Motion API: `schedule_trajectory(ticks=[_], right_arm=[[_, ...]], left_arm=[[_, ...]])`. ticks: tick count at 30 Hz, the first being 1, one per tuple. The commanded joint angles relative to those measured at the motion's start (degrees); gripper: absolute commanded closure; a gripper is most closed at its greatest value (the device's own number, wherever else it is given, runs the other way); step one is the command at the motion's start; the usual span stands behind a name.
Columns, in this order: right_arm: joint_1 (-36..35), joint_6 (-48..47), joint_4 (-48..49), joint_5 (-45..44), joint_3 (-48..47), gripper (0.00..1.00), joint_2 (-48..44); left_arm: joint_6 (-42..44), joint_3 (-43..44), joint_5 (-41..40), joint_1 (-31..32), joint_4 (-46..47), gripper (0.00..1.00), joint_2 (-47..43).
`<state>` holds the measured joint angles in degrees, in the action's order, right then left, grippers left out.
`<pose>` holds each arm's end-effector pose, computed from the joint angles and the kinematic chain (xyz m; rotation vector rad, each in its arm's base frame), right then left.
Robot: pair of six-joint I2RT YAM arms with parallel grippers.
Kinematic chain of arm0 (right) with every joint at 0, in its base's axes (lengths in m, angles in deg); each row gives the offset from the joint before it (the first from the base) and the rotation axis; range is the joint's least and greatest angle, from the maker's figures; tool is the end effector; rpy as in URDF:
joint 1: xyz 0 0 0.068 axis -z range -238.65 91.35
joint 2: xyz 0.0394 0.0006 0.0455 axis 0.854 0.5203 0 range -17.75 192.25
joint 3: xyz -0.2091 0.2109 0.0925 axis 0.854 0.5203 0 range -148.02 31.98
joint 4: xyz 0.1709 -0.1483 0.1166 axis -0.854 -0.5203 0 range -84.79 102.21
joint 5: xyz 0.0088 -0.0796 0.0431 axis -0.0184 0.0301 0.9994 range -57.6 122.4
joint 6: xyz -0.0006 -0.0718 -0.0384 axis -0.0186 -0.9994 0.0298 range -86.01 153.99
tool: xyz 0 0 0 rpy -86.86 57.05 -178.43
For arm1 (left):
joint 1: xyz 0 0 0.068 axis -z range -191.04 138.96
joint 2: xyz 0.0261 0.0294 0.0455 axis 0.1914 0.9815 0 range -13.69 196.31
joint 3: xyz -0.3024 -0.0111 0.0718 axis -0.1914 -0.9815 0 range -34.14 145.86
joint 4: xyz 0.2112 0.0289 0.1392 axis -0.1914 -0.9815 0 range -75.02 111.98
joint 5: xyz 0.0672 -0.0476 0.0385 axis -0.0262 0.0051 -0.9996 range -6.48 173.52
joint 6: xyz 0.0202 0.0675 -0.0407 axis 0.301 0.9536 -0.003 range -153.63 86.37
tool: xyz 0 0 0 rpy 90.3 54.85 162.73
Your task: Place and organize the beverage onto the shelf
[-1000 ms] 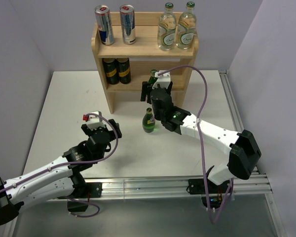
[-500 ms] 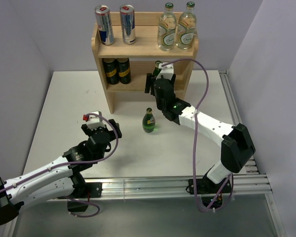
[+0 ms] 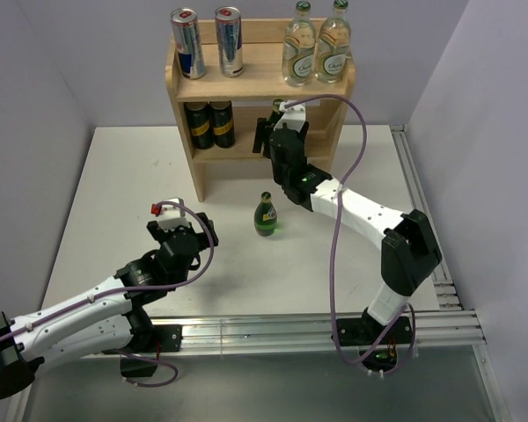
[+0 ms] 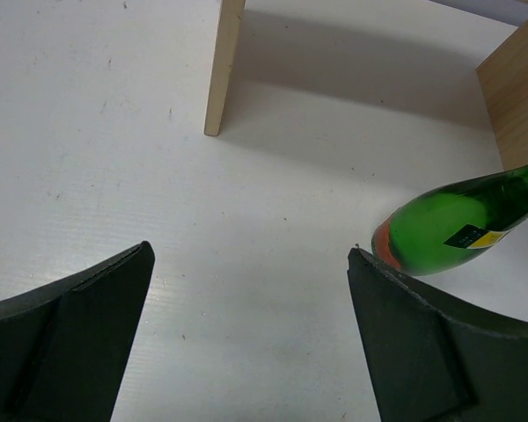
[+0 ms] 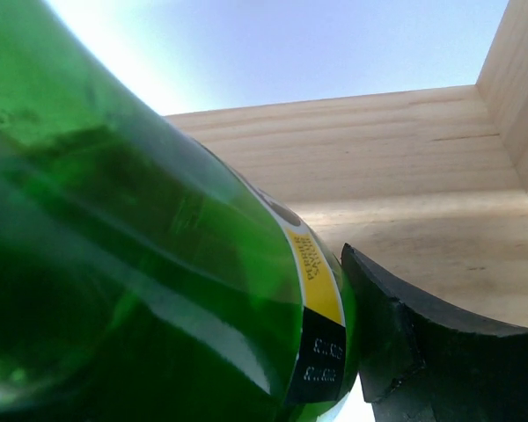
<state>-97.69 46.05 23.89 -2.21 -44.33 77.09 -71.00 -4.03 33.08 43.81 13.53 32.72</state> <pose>0.3524 0.2341 0.3814 0.0571 1.6707 0.1635 0.1388 -0.1027 0.2742 -0.2584 1.8292 -0.2384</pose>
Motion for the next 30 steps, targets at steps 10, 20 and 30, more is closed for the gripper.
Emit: schedule_trajectory(ticks=[10, 20, 30], right_arm=[[2.0, 1.7, 8.1, -0.1, -4.8, 1.0, 2.5], [2.2, -0.1, 10.7, -2.0, -3.4, 1.0, 2.8], [2.2, -3.0, 18.5, -6.8, -5.4, 1.0, 8.0]], left_arm=[[-0.9, 0.0, -0.9, 0.2, 0.3, 0.01, 0.6], [-0.8, 0.2, -0.5, 0.2, 0.4, 0.01, 1.3], [-0.8, 0.2, -0.5, 0.2, 0.4, 0.01, 1.7]])
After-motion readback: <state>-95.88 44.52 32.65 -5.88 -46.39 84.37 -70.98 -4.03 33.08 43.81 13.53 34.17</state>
